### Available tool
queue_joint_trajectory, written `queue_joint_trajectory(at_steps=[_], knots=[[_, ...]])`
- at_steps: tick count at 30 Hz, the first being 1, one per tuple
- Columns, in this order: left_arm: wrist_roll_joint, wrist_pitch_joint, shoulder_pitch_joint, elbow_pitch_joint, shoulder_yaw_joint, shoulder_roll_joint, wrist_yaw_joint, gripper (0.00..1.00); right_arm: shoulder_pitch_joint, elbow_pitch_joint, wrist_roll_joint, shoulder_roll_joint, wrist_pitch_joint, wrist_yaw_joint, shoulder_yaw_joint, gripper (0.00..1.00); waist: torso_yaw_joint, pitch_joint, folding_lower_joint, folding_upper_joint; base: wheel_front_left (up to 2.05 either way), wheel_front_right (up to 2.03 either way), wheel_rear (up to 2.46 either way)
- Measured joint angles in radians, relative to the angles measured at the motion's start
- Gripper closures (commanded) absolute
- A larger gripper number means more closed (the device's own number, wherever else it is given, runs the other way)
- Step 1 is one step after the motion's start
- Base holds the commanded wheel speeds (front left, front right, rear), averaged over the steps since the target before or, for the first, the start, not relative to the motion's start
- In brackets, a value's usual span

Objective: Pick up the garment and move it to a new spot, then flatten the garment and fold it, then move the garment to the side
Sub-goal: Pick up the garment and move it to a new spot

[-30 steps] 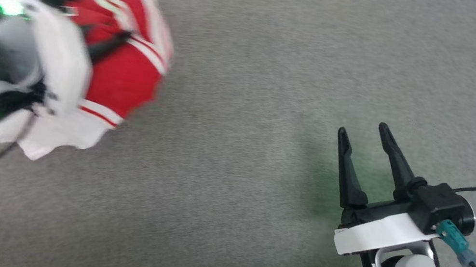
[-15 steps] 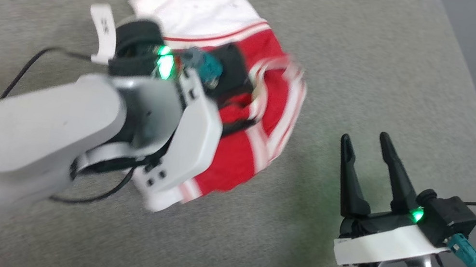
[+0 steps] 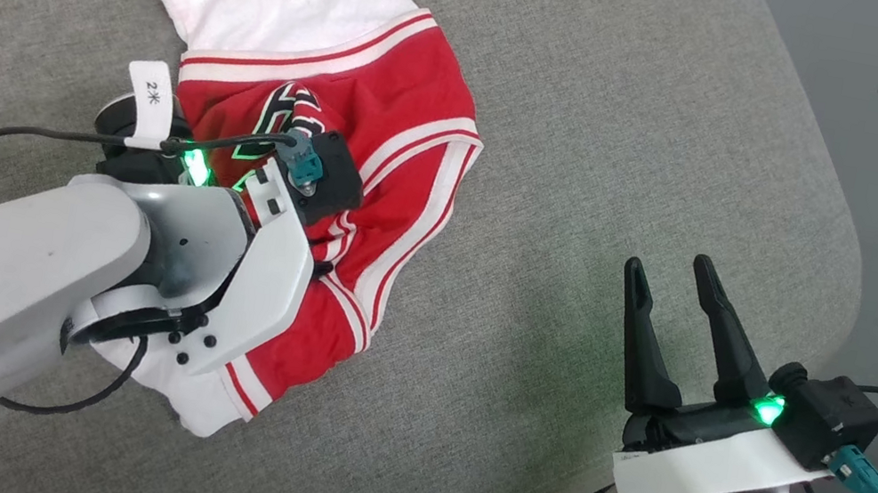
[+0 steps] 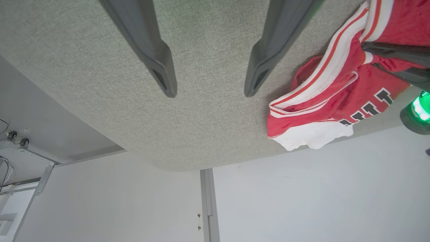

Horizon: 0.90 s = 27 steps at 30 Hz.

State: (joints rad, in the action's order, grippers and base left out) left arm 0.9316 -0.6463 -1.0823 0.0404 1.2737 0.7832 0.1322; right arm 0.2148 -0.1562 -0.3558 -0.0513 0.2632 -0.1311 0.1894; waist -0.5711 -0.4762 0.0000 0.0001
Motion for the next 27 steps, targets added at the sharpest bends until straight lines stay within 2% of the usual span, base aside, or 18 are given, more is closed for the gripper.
queue_joint_trajectory(at_steps=[5,6,7,8,9,10,14,18,22,27], knots=[[-0.002,-0.014,0.004,0.014,-0.005,-0.007,0.001,1.00,0.005,0.012,-0.003,0.000,0.000,0.000,0.003,0.00,0.002,-0.010,0.0000,0.0000,0.00,0.00,0.00],[-0.006,-0.009,0.003,0.018,-0.005,-0.011,0.001,0.88,0.007,0.014,-0.003,0.000,0.000,0.000,0.001,0.00,0.005,-0.010,0.0000,-0.0001,0.00,0.00,0.00],[-0.006,0.000,0.001,0.021,-0.004,-0.015,0.001,0.67,0.007,0.015,-0.002,0.000,0.000,0.000,-0.002,0.00,0.009,-0.009,0.0000,-0.0001,0.00,0.00,0.00],[-0.002,0.014,0.001,0.022,-0.003,-0.018,0.001,0.51,0.007,0.016,0.002,0.000,0.000,0.000,-0.004,0.00,0.014,-0.008,0.0000,0.0000,0.00,0.00,0.00],[0.005,0.029,0.001,0.024,-0.001,-0.020,0.001,0.19,0.007,0.015,0.010,0.000,0.000,0.000,-0.006,0.00,0.020,-0.005,0.0000,0.0000,0.00,0.00,0.00],[0.008,0.051,0.000,0.023,0.002,-0.020,0.001,0.00,0.007,0.014,0.019,0.000,0.000,0.000,-0.010,0.00,0.026,-0.001,0.0000,-0.0001,0.00,0.00,0.00],[0.042,0.185,-0.002,0.021,0.008,-0.019,0.000,0.00,0.012,-0.006,0.059,0.000,0.000,0.000,-0.042,0.00,0.060,0.024,0.0000,-0.0001,0.00,0.00,0.00],[0.093,0.379,-0.001,0.042,0.007,-0.017,0.000,0.00,0.023,-0.024,0.110,0.000,0.000,0.000,-0.077,0.00,0.109,0.059,0.0000,0.0000,0.00,0.00,0.00],[0.160,0.590,0.034,0.109,0.003,-0.018,0.000,0.00,0.027,-0.051,0.167,0.000,0.000,0.000,-0.124,0.00,0.171,0.099,0.0001,0.0000,0.00,0.00,0.00],[0.246,0.831,0.154,0.247,-0.015,-0.031,0.000,0.00,0.039,-0.081,0.237,0.001,0.000,0.000,-0.174,0.00,0.259,0.147,0.0000,0.0000,0.00,0.00,0.00]])
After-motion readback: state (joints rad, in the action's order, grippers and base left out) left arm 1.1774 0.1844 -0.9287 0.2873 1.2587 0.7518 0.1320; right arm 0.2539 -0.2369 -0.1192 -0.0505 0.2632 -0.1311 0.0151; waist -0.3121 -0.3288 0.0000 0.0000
